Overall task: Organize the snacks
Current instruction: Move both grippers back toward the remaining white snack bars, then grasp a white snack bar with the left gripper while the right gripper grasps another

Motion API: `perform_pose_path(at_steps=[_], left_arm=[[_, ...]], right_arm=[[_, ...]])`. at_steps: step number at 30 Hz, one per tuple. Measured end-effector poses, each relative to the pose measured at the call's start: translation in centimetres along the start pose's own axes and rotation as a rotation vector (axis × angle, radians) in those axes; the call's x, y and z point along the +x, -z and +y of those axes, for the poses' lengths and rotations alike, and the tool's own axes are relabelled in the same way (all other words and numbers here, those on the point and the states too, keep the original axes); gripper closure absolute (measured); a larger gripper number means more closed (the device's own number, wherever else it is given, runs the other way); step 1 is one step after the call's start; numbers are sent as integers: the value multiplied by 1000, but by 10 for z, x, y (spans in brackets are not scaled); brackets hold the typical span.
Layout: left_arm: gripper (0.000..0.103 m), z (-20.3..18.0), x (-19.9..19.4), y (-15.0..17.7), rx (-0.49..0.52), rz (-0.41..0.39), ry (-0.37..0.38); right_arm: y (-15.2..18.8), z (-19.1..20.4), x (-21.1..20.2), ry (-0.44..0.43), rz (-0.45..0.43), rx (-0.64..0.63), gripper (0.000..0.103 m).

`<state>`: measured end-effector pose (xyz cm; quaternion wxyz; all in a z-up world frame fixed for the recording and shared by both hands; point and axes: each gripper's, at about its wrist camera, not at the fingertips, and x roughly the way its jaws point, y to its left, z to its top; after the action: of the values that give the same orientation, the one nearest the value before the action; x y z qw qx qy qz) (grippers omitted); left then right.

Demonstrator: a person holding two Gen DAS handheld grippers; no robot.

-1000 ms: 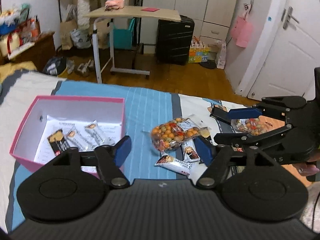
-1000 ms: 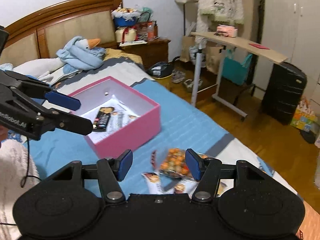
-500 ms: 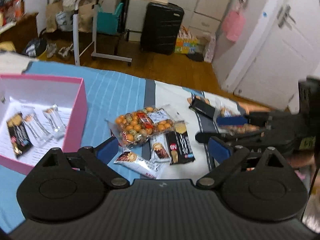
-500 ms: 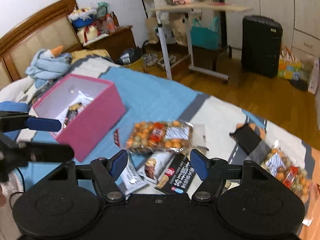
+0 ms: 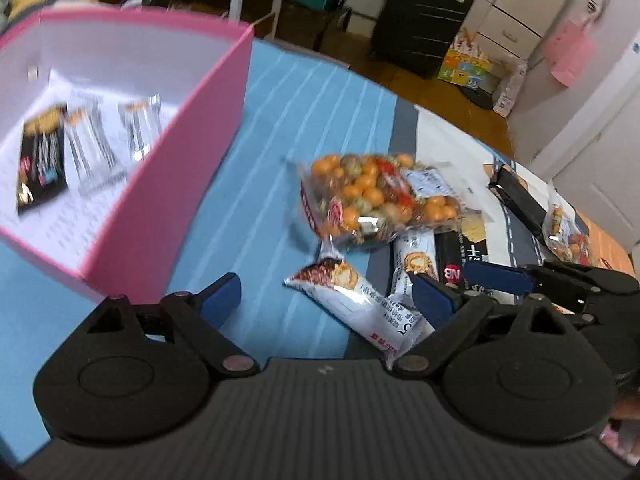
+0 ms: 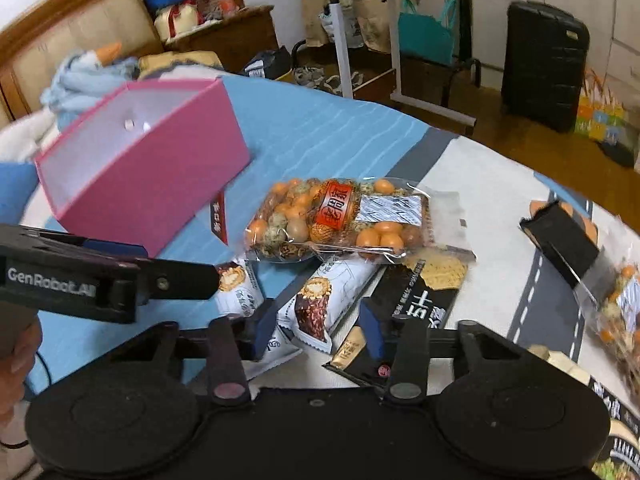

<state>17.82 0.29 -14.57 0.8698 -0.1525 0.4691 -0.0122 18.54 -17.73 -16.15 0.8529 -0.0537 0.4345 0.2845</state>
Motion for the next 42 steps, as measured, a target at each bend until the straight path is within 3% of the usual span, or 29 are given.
perform_pose_path(at_steps=[8, 10, 15, 16, 17, 19, 20, 27, 28, 32, 36, 42], left_arm=[[22, 1, 26, 6, -53, 22, -1], [33, 1, 34, 6, -70, 46, 1], [35, 3, 44, 9, -115, 49, 14], [36, 3, 44, 10, -118, 46, 14], [37, 3, 43, 11, -124, 43, 18], [50, 4, 42, 12, -131, 44, 25], [56, 5, 41, 12, -132, 47, 34], [60, 18, 38, 10, -143, 92, 81], [65, 19, 38, 10, -141, 98, 83], [66, 16, 36, 8, -107, 115, 73], [66, 13, 38, 8, -85, 117, 63], [58, 12, 45, 10, -86, 113, 67]], right_arm=[[2, 9, 19, 20, 8, -67, 55], [3, 10, 23, 13, 3, -76, 53], [4, 15, 28, 45, 2, -95, 51], [4, 15, 28, 47, 3, -97, 53], [4, 15, 27, 49, 4, -96, 61], [4, 16, 24, 53, 10, -87, 68], [4, 17, 22, 61, 13, -81, 79], [2, 11, 11, 58, 67, -25, 86], [1, 10, 9, 56, 78, -17, 87], [-1, 10, 2, 48, 162, 1, 88], [2, 5, 2, -22, 283, 85, 89], [0, 9, 8, -22, 247, 56, 76]])
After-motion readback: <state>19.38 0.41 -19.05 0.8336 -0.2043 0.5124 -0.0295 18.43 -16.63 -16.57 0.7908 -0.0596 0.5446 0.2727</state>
